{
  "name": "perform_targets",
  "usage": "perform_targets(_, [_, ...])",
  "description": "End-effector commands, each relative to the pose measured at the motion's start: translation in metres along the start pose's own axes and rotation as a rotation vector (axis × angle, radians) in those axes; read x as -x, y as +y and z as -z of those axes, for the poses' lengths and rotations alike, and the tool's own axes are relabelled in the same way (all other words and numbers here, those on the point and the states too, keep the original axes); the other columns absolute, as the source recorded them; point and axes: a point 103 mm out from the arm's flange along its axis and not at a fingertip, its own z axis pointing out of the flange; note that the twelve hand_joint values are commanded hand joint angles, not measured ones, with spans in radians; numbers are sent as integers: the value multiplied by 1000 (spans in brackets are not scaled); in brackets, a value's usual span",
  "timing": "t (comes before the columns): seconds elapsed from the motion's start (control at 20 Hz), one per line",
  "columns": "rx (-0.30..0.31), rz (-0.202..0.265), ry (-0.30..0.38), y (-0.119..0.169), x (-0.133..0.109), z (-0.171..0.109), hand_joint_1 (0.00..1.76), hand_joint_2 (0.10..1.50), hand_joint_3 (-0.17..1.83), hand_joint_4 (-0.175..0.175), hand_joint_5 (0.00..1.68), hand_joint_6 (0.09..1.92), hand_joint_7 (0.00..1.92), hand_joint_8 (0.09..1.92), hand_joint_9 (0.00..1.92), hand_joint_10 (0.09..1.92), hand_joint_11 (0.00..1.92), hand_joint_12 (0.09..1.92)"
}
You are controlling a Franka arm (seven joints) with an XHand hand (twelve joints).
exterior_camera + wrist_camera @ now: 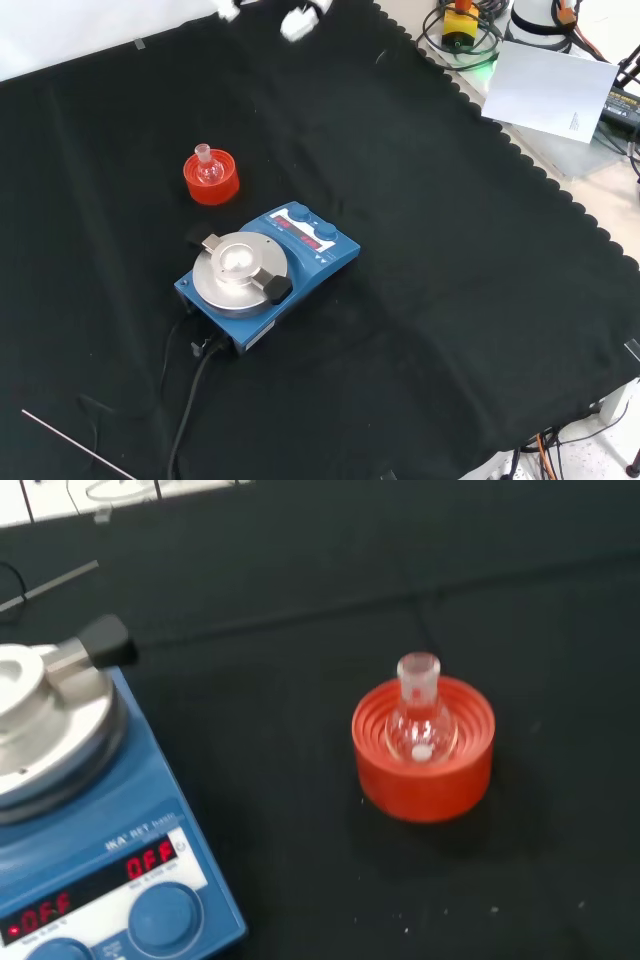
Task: Pick up the round-bottom flask.
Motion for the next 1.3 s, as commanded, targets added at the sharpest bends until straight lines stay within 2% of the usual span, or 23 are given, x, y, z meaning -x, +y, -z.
perform_targets(0.05, [0, -40, 111, 74, 33, -55, 708, 729, 515, -23, 473, 87, 217, 575, 363, 635, 12, 1370])
perform_targets(0.25, [7, -54, 151, 91, 41, -74, 719, 707, 510, -21, 481, 87, 220, 576, 363, 635, 13, 1374])
perform_targets(0.7, [-29, -78, 198, 120, 54, -110, 704, 678, 504, -20, 482, 87, 213, 574, 360, 633, 0, 1376])
perform_targets(1.3, [-70, -70, 252, 149, 60, -151, 707, 658, 494, -16, 485, 87, 207, 573, 355, 631, 0, 1368])
